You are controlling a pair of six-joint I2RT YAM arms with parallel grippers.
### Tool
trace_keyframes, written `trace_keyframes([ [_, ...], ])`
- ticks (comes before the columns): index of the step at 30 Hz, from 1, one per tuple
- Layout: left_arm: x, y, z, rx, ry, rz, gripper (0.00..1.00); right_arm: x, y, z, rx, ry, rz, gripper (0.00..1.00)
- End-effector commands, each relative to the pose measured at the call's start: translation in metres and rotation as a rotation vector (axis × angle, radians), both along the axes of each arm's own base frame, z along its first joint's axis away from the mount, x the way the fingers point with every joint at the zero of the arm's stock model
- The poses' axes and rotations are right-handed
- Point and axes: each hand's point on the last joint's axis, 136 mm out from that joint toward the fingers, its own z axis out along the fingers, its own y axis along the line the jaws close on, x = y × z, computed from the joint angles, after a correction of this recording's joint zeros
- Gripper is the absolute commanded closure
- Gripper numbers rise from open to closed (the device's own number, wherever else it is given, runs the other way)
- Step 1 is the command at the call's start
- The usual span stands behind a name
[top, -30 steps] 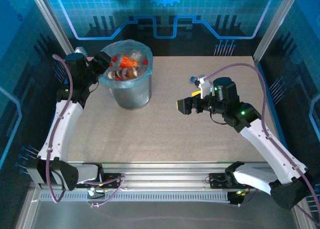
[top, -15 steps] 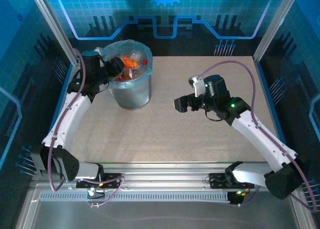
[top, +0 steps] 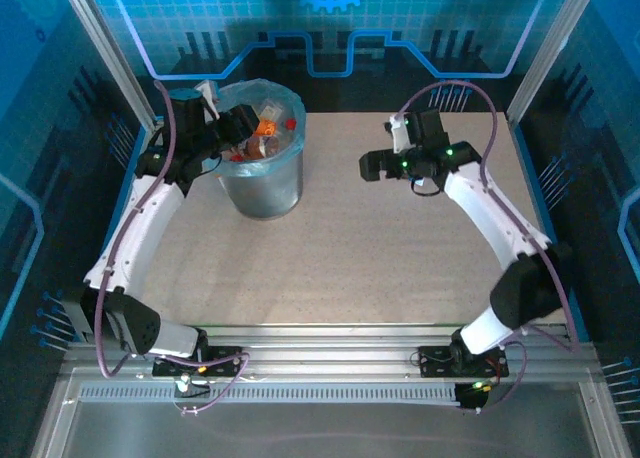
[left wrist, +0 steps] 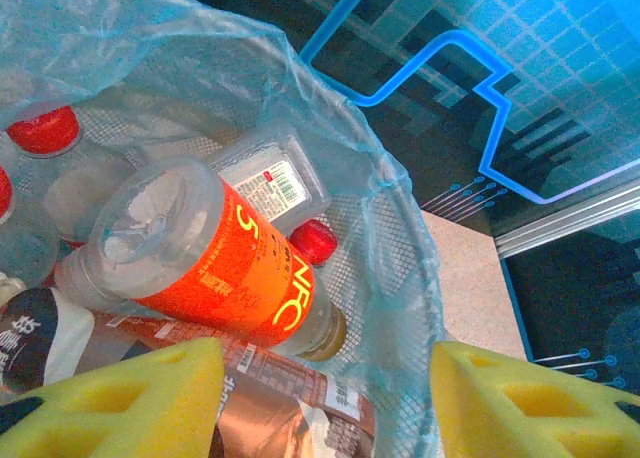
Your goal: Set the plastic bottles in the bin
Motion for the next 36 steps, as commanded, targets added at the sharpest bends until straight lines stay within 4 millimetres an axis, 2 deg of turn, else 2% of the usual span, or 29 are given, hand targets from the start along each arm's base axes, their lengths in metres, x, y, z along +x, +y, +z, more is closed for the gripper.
trace_keyframes([
  [1,-0.016,-0.001,0.052,0.088,-0.194,-0.059,0.38,0.024,-0.048,-0.035,-0.139,0.08,-0.083,0.01],
  [4,-0.032,-0.018,0.069,0.16,-0.309,-0.189,0.35,0.051,-0.072,-0.059,-0.161,0.111,-0.105,0.01],
  [7,-0.05,-0.046,0.075,0.235,-0.397,-0.364,0.29,0.074,-0.089,-0.076,-0.211,0.114,-0.108,0.01],
  [10,-0.072,-0.083,0.071,0.316,-0.466,-0.561,0.24,0.094,-0.1,-0.095,-0.269,0.121,-0.081,0.01],
  [13,-0.093,-0.121,0.056,0.398,-0.515,-0.753,0.17,0.11,-0.11,-0.122,-0.341,0.151,-0.053,0.01],
  [16,-0.103,-0.151,0.039,0.463,-0.549,-0.879,0.11,0.119,-0.12,-0.154,-0.421,0.216,-0.049,0.0],
  [20,-0.099,-0.18,0.023,0.48,-0.547,-0.961,0.1,0.116,-0.124,-0.196,-0.46,0.325,-0.02,0.03],
  [22,-0.093,-0.189,0.019,0.476,-0.533,-0.975,0.1,0.111,-0.121,-0.204,-0.45,0.351,-0.006,0.07],
  [26,-0.086,-0.2,0.015,0.463,-0.508,-0.991,0.1,0.101,-0.113,-0.206,-0.422,0.357,0.024,0.16],
  [32,-0.082,-0.201,0.018,0.44,-0.506,-0.959,0.1,0.092,-0.108,-0.178,-0.381,0.311,0.032,0.39],
  [36,-0.077,-0.197,0.026,0.412,-0.483,-0.892,0.1,0.083,-0.102,-0.154,-0.327,0.288,0.025,0.45],
])
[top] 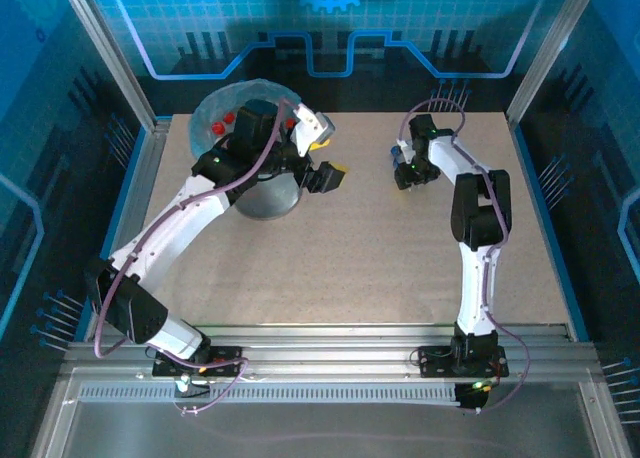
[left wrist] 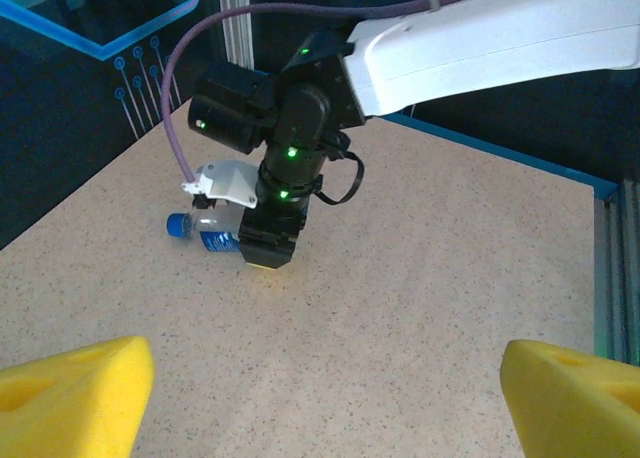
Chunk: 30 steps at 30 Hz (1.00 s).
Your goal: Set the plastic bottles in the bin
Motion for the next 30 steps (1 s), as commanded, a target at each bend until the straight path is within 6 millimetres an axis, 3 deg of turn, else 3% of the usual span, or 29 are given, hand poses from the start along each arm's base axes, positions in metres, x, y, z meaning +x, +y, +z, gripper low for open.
trace_keyframes([
  [1,0.0,0.003,0.038,-0.073,-0.037,0.058,0.1,-0.009,0.009,0.047,0.078,-0.059,-0.006,0.46],
  [5,0.009,0.012,0.053,-0.144,0.023,0.177,0.11,-0.034,0.027,0.086,0.179,-0.109,-0.007,0.5],
  [9,0.012,0.024,0.068,-0.221,0.086,0.285,0.11,-0.076,0.059,0.129,0.324,-0.184,0.032,0.51],
  [17,0.004,0.037,0.074,-0.338,0.347,0.415,0.09,-0.192,0.151,0.238,0.832,-0.378,0.317,0.49],
  [23,-0.018,0.024,0.082,-0.438,0.451,0.305,0.12,-0.25,0.187,0.293,0.922,-0.476,0.529,0.48],
  [30,-0.062,0.003,0.106,-0.527,0.51,0.016,0.16,-0.281,0.205,0.325,0.968,-0.517,0.665,0.46],
])
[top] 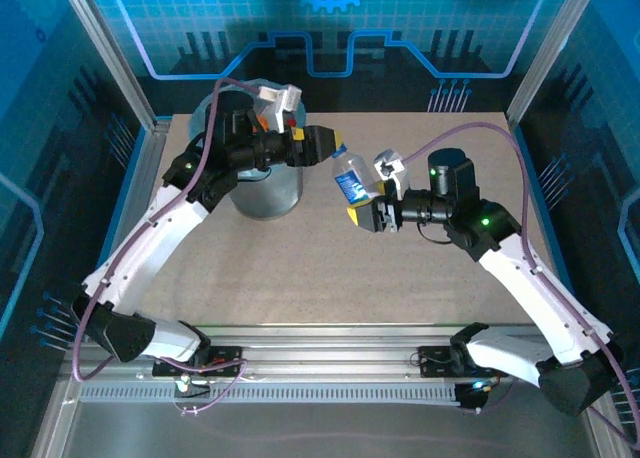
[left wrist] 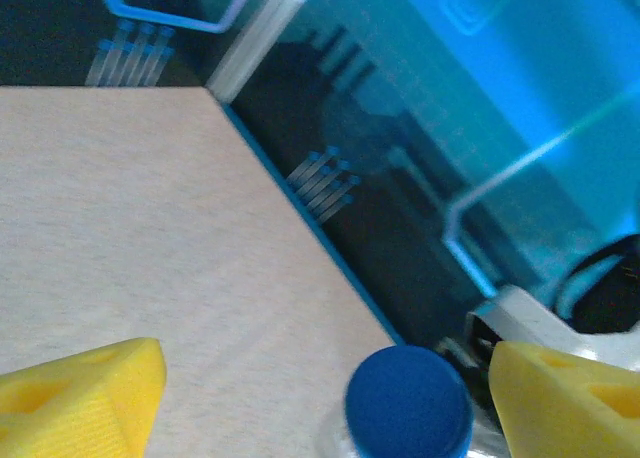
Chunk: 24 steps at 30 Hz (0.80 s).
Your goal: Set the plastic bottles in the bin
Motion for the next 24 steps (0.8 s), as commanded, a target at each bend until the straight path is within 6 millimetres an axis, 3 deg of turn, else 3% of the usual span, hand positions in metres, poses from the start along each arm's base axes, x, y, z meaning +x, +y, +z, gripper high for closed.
trace_keyframes([
  [1,-0.037,-0.01,0.031,-0.134,-0.013,-0.179,0.18,-0.019,0.01,0.028,0.067,-0.078,0.088,0.46],
  [7,-0.055,-0.005,0.03,-0.149,-0.023,-0.212,0.3,-0.027,0.016,0.024,0.073,-0.073,0.114,0.45],
  [10,-0.063,-0.003,0.028,-0.153,-0.043,-0.221,0.46,-0.029,0.018,0.023,0.068,-0.067,0.112,0.45],
  [13,-0.063,0.002,0.027,-0.15,-0.049,-0.178,0.57,-0.031,0.02,0.023,0.066,-0.063,0.121,0.43],
  [21,-0.055,0.031,0.042,-0.162,-0.098,0.036,0.99,-0.027,0.025,0.016,0.015,-0.028,0.107,0.33],
  [24,-0.052,0.043,0.043,-0.153,-0.111,0.114,1.0,-0.025,0.027,0.019,0.001,-0.024,0.101,0.27],
])
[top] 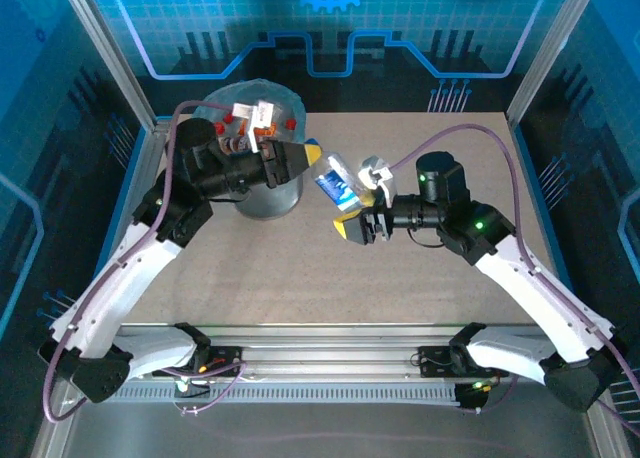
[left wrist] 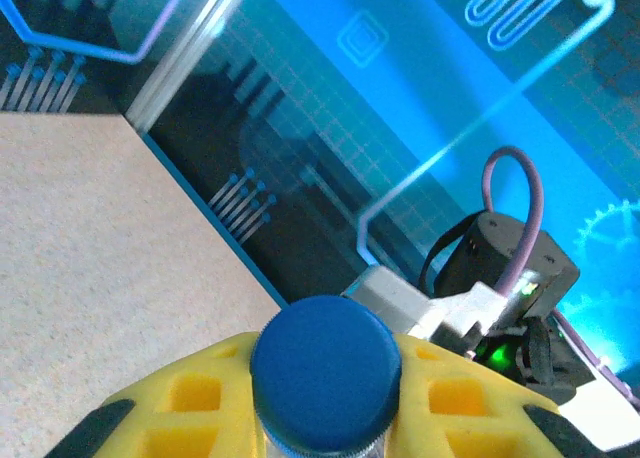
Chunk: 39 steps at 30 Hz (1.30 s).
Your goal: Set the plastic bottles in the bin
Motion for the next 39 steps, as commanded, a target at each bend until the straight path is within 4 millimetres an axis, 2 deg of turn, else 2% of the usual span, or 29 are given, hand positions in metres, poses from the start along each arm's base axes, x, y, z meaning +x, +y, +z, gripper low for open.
trace_keyframes([
  [1,0.004,0.019,0.008,-0.007,-0.029,0.131,1.0,-0.001,0.003,0.013,-0.009,-0.024,-0.004,0.21],
  [3,0.008,0.029,0.008,0.012,-0.034,0.194,1.0,0.003,0.002,0.014,-0.024,-0.027,-0.029,0.12],
  [7,0.024,0.06,0.0,0.08,-0.02,0.39,1.0,0.018,-0.006,0.013,-0.062,-0.033,-0.124,0.01],
  [12,0.04,0.106,0.006,0.074,-0.028,0.584,1.0,0.026,-0.014,-0.006,-0.133,0.002,-0.19,0.0],
  [17,0.06,0.172,0.001,0.012,0.033,0.835,1.0,0.024,-0.017,-0.018,-0.157,0.03,-0.197,0.0],
  [22,0.071,0.221,-0.004,0.033,0.017,1.038,1.0,0.023,-0.023,-0.025,-0.188,0.03,-0.213,0.0],
  [26,0.086,0.252,0.01,0.085,-0.02,1.111,1.0,0.022,-0.024,-0.026,-0.204,0.029,-0.207,0.0],
  [29,0.094,0.266,0.032,0.207,-0.067,1.138,1.0,0.021,-0.024,-0.027,-0.218,0.024,-0.196,0.0],
  [31,0.098,0.268,0.042,0.29,-0.085,1.13,1.0,0.021,-0.026,-0.029,-0.23,0.019,-0.201,0.0],
  [34,0.11,0.263,0.045,0.408,-0.064,1.077,1.0,0.023,-0.029,-0.035,-0.25,0.019,-0.215,0.0],
  [39,0.124,0.254,0.038,0.542,-0.022,0.977,1.0,0.024,-0.029,-0.039,-0.257,0.029,-0.219,0.0],
])
